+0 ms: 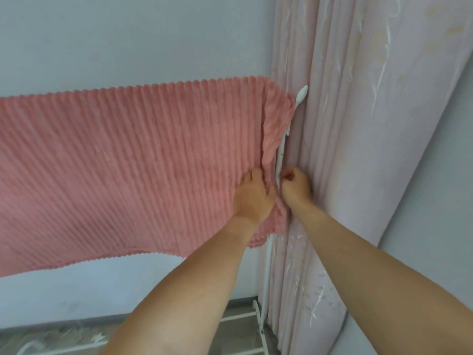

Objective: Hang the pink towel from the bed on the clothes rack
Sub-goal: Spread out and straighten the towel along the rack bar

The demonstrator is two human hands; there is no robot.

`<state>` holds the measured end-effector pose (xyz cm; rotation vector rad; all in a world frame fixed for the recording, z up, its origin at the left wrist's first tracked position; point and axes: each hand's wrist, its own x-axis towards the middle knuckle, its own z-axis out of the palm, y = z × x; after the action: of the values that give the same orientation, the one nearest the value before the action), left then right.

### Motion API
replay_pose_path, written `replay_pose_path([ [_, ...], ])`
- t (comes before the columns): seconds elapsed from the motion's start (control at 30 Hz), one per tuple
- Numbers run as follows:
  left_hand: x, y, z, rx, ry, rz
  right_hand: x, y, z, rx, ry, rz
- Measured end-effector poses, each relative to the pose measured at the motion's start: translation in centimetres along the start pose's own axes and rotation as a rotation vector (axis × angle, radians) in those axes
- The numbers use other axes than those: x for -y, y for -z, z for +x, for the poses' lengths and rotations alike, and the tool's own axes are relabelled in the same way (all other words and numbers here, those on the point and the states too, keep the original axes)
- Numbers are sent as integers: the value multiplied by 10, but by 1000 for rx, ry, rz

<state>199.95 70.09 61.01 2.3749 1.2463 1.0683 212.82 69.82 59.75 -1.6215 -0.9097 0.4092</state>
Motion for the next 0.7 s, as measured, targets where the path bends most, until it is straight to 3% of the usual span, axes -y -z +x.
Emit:
replay_pose_path([
  [0.13,-18,-13,16,-12,209,-14,-17,2,23,63,-81,3],
  [0.23,-28,-32,23,-92,348,27,-25,-4,24,92,-176,146],
  [0.37,-16,-49,27,-153,386,53,-41,-24,0,6,-227,208],
  [0.43,-1,-47,22,-156,371,19,-49,-35,-19,-29,-152,68],
  [0.53,28,-47,8,-31,281,66,-59,-49,-34,-29,-78,-23],
  [0.7,56,-67,-11,193,240,193,-88,-53,-47,-115,-199,-103],
])
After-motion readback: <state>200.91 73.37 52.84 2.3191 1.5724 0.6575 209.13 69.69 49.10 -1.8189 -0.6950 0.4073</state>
